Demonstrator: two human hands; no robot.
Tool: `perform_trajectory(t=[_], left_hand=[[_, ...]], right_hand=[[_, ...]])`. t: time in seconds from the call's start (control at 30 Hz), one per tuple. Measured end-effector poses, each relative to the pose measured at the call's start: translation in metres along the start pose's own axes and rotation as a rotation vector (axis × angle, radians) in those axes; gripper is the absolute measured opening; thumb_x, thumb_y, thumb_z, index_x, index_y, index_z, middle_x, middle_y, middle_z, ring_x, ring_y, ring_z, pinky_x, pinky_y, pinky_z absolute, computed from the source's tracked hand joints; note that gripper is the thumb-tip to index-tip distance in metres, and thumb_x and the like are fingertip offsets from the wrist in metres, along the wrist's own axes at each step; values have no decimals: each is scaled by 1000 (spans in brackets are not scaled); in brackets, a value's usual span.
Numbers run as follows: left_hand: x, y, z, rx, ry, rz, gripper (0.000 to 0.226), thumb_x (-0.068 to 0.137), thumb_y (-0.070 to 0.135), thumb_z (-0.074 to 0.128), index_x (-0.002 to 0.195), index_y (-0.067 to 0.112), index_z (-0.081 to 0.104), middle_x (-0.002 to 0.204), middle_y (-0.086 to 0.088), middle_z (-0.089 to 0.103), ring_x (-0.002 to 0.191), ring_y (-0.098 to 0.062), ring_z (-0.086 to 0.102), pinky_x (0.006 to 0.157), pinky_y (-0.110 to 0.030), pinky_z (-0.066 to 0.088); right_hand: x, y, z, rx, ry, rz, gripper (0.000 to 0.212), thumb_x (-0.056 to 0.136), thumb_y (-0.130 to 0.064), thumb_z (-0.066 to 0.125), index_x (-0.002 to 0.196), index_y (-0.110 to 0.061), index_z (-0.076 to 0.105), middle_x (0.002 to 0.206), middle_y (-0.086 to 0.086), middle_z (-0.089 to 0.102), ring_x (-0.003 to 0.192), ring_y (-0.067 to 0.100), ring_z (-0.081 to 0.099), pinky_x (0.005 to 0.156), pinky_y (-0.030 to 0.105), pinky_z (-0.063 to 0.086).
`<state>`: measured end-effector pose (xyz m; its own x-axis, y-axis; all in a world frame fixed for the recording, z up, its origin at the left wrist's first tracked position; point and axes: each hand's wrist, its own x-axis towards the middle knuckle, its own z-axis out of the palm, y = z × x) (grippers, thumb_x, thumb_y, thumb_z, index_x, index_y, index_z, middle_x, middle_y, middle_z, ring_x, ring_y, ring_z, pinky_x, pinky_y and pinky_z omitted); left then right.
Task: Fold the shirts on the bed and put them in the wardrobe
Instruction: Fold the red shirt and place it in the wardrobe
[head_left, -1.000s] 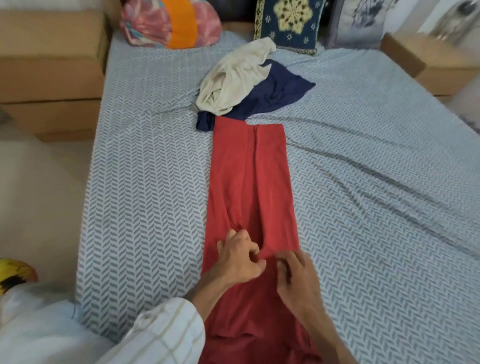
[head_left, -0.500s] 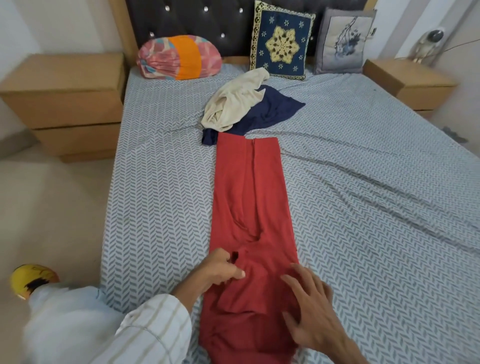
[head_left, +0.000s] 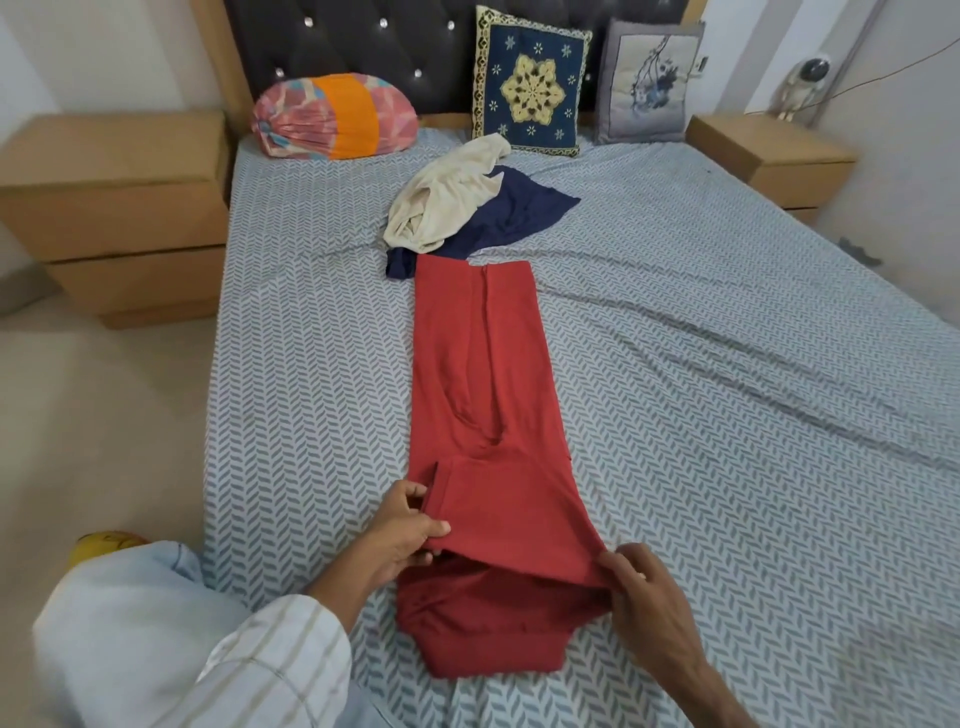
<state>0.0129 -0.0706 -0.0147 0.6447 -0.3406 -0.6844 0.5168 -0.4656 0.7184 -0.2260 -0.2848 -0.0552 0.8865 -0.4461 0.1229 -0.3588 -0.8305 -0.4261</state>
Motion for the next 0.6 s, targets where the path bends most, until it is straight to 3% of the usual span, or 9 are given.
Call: perform_trajectory(t=[0.13, 0.23, 0.37, 0.5, 0.6], left_hand=[[-6, -8, -4, 127, 58, 70, 43, 83, 0, 70, 116, 14, 46, 99, -12, 63, 51, -17, 59, 44, -26, 47], [-5, -12, -9, 264, 77, 73, 39, 79, 17, 79, 107, 19, 51, 92, -6, 62, 51, -17, 62, 45, -26, 47], [8, -6, -16, 580, 278, 183, 35, 75, 53, 74, 82, 22, 58, 78, 5, 66, 75, -17, 64, 65, -28, 50], [32, 6, -24, 486, 317, 249, 29, 82, 47, 70, 84, 21, 59, 79, 6, 65, 81, -16, 65, 76, -32, 54], [45, 16, -28, 471, 262, 213, 33, 78, 48, 76, 84, 20, 58, 75, 6, 63, 74, -15, 60, 66, -28, 47]], right_hand=[[-5, 3, 3, -77, -101, -22, 39, 73, -24, 47, 110, -31, 62, 100, -13, 52, 88, 14, 60, 56, 27, 53], [7, -7, -1, -20, -92, 11, 39, 62, -33, 56, 99, -30, 65, 102, -16, 48, 92, 8, 52, 65, 27, 52], [53, -23, 3, 31, 30, -6, 21, 75, -35, 59, 91, -23, 68, 96, -7, 52, 92, 14, 53, 84, 26, 45], [139, -65, 22, -1, 50, -81, 9, 82, -17, 61, 87, -16, 68, 84, 2, 62, 80, 25, 62, 73, 32, 46], [211, -106, 37, 68, -88, 25, 14, 88, -19, 58, 90, -15, 71, 89, 6, 71, 88, 31, 66, 73, 35, 47]])
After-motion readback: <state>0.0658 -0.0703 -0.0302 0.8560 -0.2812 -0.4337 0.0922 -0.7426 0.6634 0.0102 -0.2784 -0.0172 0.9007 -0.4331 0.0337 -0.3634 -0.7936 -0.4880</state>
